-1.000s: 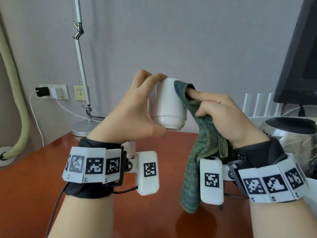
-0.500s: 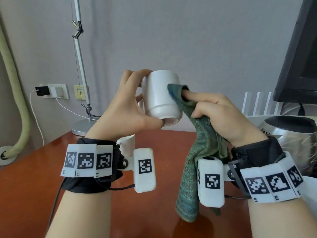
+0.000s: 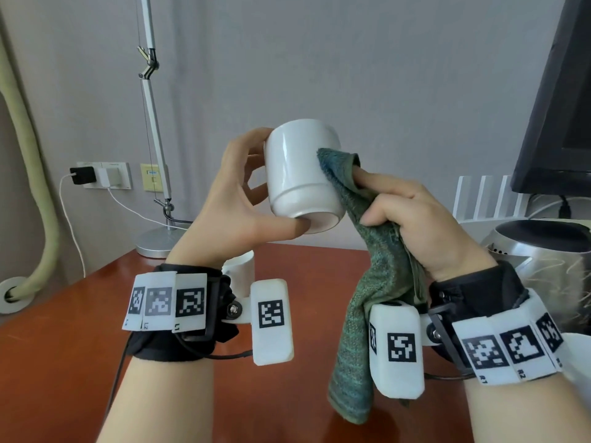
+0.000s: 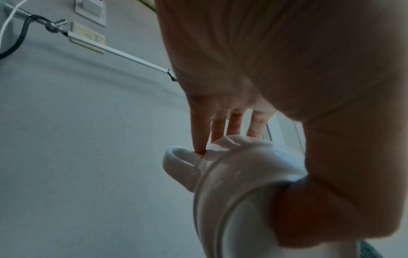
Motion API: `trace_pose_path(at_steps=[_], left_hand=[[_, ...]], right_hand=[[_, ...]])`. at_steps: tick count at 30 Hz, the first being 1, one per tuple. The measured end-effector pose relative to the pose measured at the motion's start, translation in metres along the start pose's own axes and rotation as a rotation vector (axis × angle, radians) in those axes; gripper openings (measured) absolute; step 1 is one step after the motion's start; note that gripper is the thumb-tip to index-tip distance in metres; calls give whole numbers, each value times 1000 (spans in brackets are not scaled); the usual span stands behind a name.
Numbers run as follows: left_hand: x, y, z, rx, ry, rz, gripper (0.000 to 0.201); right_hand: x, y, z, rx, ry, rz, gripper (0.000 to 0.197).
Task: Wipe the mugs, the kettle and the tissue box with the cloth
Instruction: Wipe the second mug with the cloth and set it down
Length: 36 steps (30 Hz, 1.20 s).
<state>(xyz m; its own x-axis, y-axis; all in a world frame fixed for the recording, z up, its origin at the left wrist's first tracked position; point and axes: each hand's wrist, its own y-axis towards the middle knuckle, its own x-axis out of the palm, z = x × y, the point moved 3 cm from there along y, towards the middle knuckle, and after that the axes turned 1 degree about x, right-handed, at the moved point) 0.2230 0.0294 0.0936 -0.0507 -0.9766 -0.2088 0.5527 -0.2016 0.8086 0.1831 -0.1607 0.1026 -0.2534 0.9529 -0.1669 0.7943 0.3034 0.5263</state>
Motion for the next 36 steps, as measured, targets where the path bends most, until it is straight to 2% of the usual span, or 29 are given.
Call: trace_pose_path(at_steps=[4, 10, 13, 16, 19, 22, 25, 28, 30, 33, 36], left_hand=[[-2, 0, -3, 10, -6, -7, 89], [-2, -2, -2, 15, -63, -83, 92], [0, -1, -3, 13, -122, -95, 91], [-5, -1, -7, 1, -156, -56, 92], [-9, -2, -7, 5, -161, -34, 91], [-2, 0, -6, 8, -160, -72, 93], [2, 2, -7, 2, -194, -83, 97], [-1, 3, -9, -5, -250, -57, 99], [-4, 2, -10, -11, -309, -32, 100], [-3, 3, -8, -4, -355, -3, 91], [0, 4, -8, 19, -368, -34, 89]], right_hand=[[2, -2, 2, 21, -33, -95, 50], [-7, -1, 1, 5, -12, 34, 49], [5, -2, 0, 4, -5, -94, 49], [9, -5, 0, 23, -94, -230, 50], [2, -2, 0, 10, -26, -88, 44], [0, -1, 1, 10, 96, 24, 51], [4, -1, 2, -9, 168, -45, 48], [2, -2, 5, 21, 92, -117, 49], [-2, -2, 6, 20, 90, -93, 48], [-2, 0, 6, -19, 138, 0, 49], [6, 0, 4, -53, 168, -72, 46]])
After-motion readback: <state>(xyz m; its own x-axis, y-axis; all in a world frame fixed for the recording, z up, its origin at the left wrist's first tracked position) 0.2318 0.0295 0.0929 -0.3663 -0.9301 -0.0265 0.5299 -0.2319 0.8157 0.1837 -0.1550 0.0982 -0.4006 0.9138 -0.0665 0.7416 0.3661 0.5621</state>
